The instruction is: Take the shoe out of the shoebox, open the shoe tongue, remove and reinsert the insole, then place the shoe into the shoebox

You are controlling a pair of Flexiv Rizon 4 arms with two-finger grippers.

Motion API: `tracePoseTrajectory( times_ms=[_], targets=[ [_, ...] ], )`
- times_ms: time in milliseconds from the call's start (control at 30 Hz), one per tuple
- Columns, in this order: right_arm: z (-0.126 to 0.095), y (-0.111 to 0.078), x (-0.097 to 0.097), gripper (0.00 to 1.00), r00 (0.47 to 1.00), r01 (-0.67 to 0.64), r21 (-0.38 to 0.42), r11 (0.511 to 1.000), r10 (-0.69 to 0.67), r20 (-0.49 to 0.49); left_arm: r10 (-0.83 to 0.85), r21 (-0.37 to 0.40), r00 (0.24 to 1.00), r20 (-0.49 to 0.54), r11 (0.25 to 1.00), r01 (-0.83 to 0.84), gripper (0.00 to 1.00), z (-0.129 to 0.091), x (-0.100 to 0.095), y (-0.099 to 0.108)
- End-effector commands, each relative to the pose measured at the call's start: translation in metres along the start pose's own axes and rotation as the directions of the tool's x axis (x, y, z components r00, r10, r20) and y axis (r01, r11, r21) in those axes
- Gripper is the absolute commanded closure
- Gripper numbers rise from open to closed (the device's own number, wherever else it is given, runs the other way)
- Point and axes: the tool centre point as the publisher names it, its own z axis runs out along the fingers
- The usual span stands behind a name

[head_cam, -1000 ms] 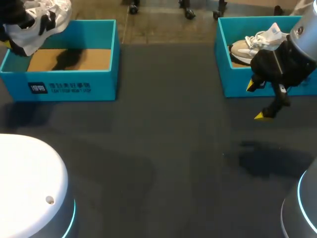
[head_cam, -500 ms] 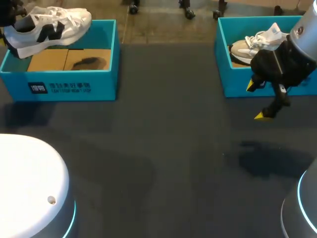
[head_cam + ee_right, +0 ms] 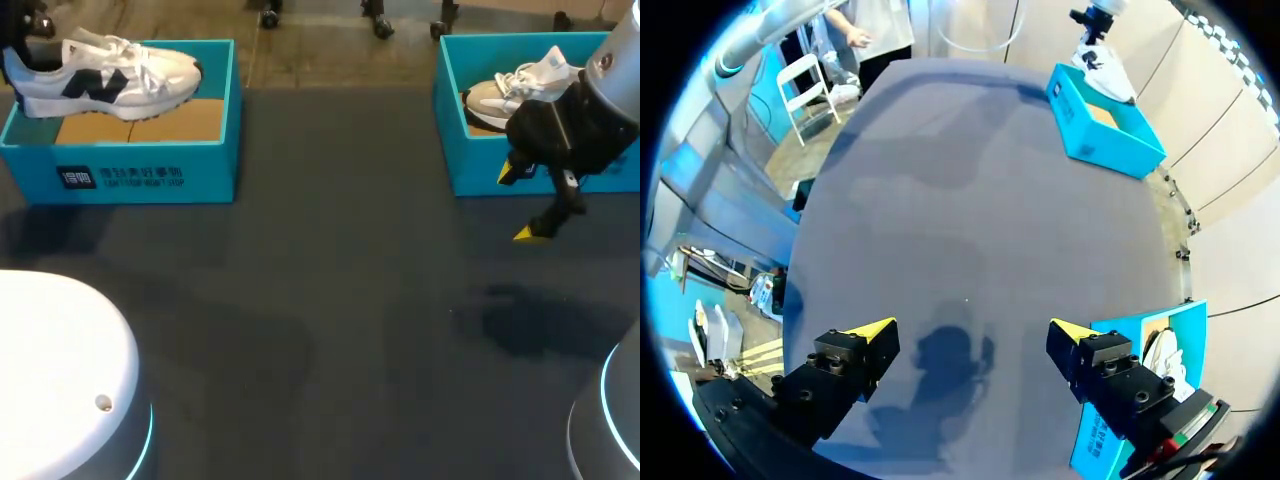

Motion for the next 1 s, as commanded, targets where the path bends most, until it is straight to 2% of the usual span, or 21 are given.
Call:
tracePoseTrajectory(
  times_ms=[33, 167, 367, 600, 767, 1000],
  targets=[
    [0.001, 0.000, 0.000, 0.00, 1.000, 0.000, 0.000, 1.000, 0.000, 0.000, 0.271, -0.047, 0.963, 0.011, 0.962, -0.270, 1.00, 0.001, 0.001, -0.007],
    [0.001, 0.000, 0.000, 0.00, 1.000, 0.000, 0.000, 1.000, 0.000, 0.000, 0.209, -0.061, 0.977, 0.044, 0.977, -0.206, 1.00, 0.006, -0.005, -0.009],
    [0.001, 0.000, 0.000, 0.00, 1.000, 0.000, 0.000, 1.000, 0.000, 0.000, 0.168, -0.081, 0.983, 0.068, 0.983, -0.163, 1.00, -0.002, -0.002, -0.008],
    [0.001, 0.000, 0.000, 0.00, 1.000, 0.000, 0.000, 1.000, 0.000, 0.000, 0.059, -0.053, 0.996, 0.073, 0.997, -0.055, 1.00, 0.002, 0.002, 0.001],
    [0.001, 0.000, 0.000, 0.00, 1.000, 0.000, 0.000, 1.000, 0.000, 0.000, -0.013, -0.037, 0.996, 0.093, 0.999, 0.017, 1.00, 0.011, 0.002, 0.012],
    [0.001, 0.000, 0.000, 0.00, 1.000, 0.000, 0.000, 1.000, 0.000, 0.000, -0.076, -0.057, 0.992, 0.105, 0.995, 0.082, 1.00, 0.029, 0.003, 0.023]
  ],
)
